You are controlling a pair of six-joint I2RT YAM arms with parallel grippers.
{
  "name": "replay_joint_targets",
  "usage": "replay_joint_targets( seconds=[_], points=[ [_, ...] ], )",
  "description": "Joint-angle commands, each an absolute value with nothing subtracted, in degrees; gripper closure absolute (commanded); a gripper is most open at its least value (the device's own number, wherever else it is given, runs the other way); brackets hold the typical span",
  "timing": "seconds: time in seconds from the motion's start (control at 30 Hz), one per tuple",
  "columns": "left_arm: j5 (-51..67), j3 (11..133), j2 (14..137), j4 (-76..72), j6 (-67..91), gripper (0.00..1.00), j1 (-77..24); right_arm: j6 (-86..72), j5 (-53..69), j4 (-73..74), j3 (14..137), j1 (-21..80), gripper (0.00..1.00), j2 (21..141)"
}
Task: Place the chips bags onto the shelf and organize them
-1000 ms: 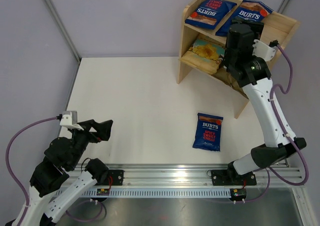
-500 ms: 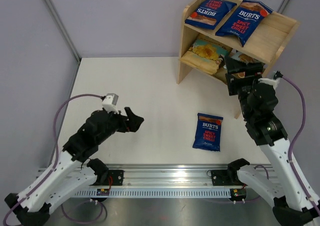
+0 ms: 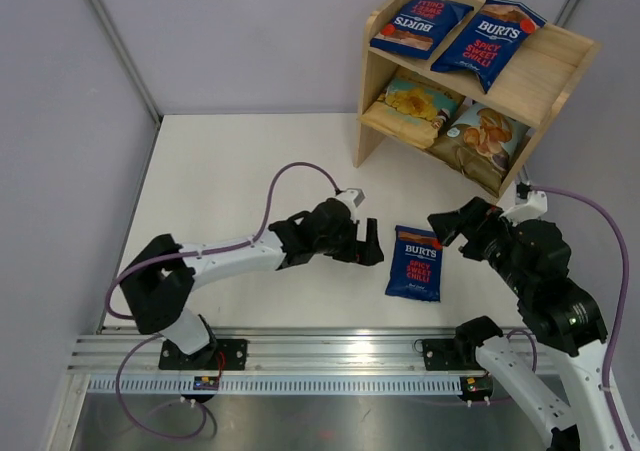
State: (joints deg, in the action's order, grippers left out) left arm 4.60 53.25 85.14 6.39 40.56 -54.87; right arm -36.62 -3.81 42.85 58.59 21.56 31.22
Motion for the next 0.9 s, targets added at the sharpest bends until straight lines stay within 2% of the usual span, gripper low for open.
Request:
replay_joint_targets(
  seconds=[0.0,0.1,0.47,0.57,0.67,0.7,0.73,0.87],
  points=[
    [5.3,63.9,95.2,2.6,42.0,0.01,-58.8,-28.0,-1.1,53.4,60.0,21.5,0.00,29.1],
    [4.6,69.2,101.1,5.1,42.5,0.04,-60.5,-26.8,-1.2,55.5,60.5,21.4,0.01,27.7],
    [3.7,84.8,120.1,12.9,41.2,0.29,-62.4,-26.8,-1.9,56.1,61.3,21.4,0.01,22.2],
    [0.9,87.4,122.9,15.9,40.4,0.30,-63.2,-26.8,-1.9,56.2,61.6,21.5,0.01,21.5],
    [0.4,87.6,123.7,15.6,40.4,0.44,-63.4,-26.6,-2.0,56.1,61.4,21.4,0.01,21.0],
    [0.3,87.5,124.1,15.6,40.4,0.56,-63.5,-26.8,-2.0,55.9,61.3,21.4,0.01,20.8],
    [0.3,87.3,124.0,15.6,40.8,0.64,-63.5,-26.8,-2.2,55.9,61.3,21.4,0.01,20.7],
    [-3.5,84.3,122.1,13.7,41.5,0.77,-63.5,-27.0,-3.1,55.6,60.6,21.4,0.01,20.2]
  ],
)
